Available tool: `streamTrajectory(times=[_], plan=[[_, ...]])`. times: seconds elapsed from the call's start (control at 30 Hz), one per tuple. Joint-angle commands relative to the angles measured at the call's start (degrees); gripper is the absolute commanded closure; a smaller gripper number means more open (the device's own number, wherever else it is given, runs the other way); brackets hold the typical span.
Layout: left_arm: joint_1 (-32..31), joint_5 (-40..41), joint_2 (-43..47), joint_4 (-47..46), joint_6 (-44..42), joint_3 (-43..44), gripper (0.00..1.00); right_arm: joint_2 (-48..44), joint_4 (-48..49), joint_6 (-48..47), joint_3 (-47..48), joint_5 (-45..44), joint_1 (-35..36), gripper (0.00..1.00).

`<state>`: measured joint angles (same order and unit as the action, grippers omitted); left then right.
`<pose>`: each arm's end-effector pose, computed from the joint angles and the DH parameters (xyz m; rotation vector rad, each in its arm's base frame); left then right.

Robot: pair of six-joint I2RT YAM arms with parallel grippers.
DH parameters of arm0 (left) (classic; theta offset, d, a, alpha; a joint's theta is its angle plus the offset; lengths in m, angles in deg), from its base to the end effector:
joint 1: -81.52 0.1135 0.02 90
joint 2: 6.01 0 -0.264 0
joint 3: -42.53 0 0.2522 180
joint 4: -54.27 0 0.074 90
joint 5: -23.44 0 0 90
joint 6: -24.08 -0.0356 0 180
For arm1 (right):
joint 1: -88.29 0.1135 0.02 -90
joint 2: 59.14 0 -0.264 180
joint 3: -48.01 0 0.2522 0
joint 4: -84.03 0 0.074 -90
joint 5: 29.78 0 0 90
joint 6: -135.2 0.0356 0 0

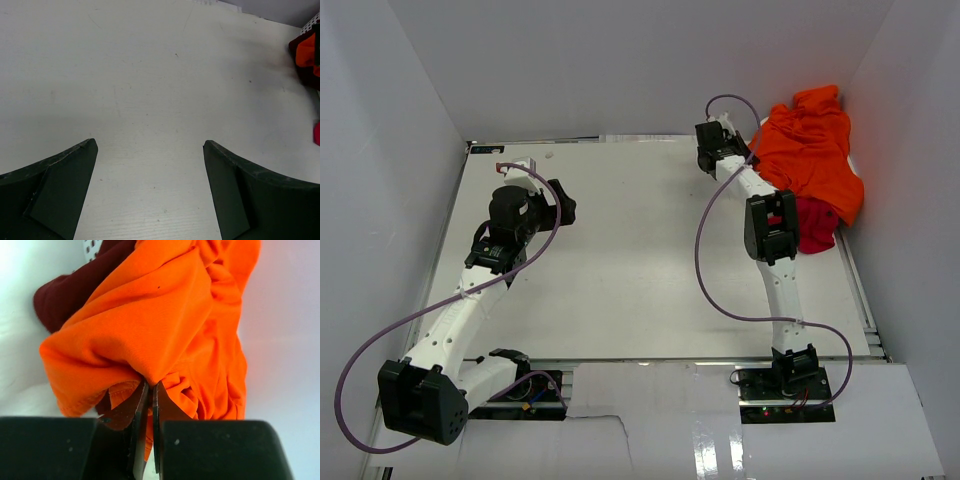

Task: Fold and stack the t-shirts
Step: Grab crumpled tshirt from bin with the right arm, then move the tshirt to the center of the board

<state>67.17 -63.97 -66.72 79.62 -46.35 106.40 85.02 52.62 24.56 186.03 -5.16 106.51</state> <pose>0.2369 -0.0589 0.3163 -0.1198 1.9699 -0.3442 0.5375 0.1428 0.1870 -0.0672 2.0385 -1.2680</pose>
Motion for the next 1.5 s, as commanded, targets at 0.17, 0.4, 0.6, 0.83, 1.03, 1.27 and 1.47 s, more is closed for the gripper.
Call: streamTrajectory(times=[0.17, 0.4, 0.6, 0.83, 1.03, 1.27, 1.47], plan=[[0.2, 0.4, 0.94, -0.26, 0.03, 0.96, 0.02, -7.22, -14.07, 11.85, 2.91, 11.06, 0.15, 0.92], [0.11, 0.49, 1.12, -0.17, 0.03, 0.96, 0.02, -13.81, -21.89, 13.61, 8.26, 16.16, 3.13, 0.92], [0.2, 0.14, 1.21, -0.26, 0.03, 0.87, 0.02, -22.32, -27.69, 15.45, 10.82, 19.94, 4.28, 0.92], [0.11, -0.04, 1.03, -0.35, 0.11, 1.13, 0.02, -34.81, -28.4, 16.87, 7.83, 32.51, 9.63, 0.92], [0.2, -0.04, 1.47, -0.43, 0.03, 0.87, 0.02, -40.61, -29.55, 14.93, 16.88, 37.41, 19.3, 0.92], [0.11, -0.31, 0.77, -0.61, 0.2, 0.96, 0.02, -54.49, -26.47, 24.68, 0.12, 54.56, 20.54, 0.92], [0.2, 0.83, 1.82, -0.61, 0.47, 0.78, 0.02, -58.64, -25.93, 27.5, -3.87, 62.65, 20.54, 0.92]])
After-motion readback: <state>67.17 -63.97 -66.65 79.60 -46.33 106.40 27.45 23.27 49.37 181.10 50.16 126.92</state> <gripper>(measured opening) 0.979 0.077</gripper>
